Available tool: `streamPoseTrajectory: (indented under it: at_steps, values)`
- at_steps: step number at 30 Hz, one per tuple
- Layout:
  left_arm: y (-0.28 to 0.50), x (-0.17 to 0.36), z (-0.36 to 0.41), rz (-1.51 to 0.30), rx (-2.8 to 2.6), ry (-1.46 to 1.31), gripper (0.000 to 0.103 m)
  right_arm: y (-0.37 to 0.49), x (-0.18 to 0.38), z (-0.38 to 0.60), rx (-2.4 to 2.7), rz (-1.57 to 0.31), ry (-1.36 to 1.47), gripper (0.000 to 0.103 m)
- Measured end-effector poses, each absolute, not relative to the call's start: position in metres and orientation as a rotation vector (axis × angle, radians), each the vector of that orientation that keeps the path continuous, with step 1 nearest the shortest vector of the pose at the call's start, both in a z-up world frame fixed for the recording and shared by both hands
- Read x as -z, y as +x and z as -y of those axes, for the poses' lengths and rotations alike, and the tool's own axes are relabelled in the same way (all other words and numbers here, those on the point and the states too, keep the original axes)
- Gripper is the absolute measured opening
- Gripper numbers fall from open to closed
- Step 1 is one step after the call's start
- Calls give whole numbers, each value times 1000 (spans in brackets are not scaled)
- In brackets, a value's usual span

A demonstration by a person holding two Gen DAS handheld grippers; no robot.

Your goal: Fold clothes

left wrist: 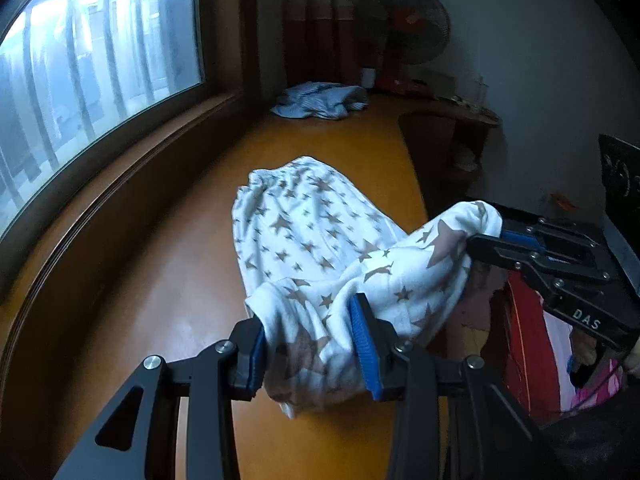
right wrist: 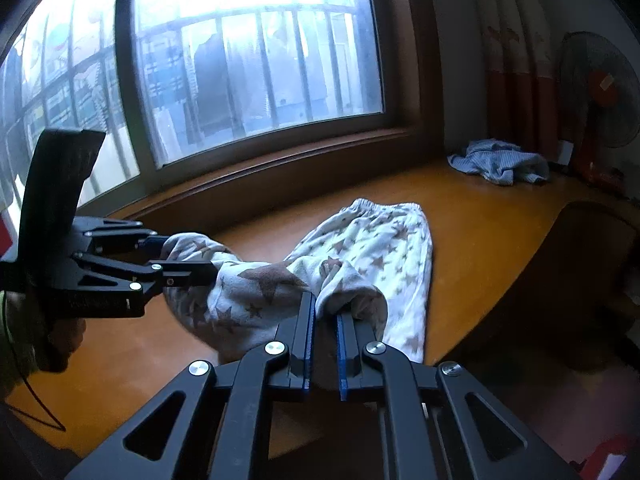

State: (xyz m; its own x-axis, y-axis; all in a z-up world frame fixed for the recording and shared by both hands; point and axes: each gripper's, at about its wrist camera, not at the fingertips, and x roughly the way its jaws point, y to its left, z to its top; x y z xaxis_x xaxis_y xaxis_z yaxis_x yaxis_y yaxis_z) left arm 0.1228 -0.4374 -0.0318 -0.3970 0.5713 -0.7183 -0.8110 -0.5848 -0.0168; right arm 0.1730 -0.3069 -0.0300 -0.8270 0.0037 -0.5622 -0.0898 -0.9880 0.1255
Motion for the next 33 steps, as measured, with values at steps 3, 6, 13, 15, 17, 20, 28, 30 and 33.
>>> streamPoseTrajectory:
  at_steps: [3,6,13,15,17,20,28,30,33]
  values:
    - [105,38,426,-424,-2078,-888,35,154,34,294,-2932,-245,-923,10]
    - [85,45,411,-413,-2099,-913,35,134,41,282,-2905,-281,-954,10]
    - [49,73,386,-442,-2128,-975,36,97,63,263,-2839,-296,-1032,10]
    - [40,83,381,-448,-2135,-995,39,91,69,259,-2819,-297,-1049,10]
    - [31,92,376,-453,-2143,-1015,45,84,76,255,-2787,-297,-1069,10]
    - [22,105,375,-457,-2153,-1024,58,74,89,245,-2726,-327,-1128,10]
    - [10,102,383,-365,-2140,-1046,64,73,103,239,-2660,-333,-1206,11]
    - [15,87,393,-345,-2169,-1001,63,80,90,240,-2662,-330,-1161,11]
    - [20,66,408,-354,-2226,-923,64,88,69,248,-2686,-289,-1082,15]
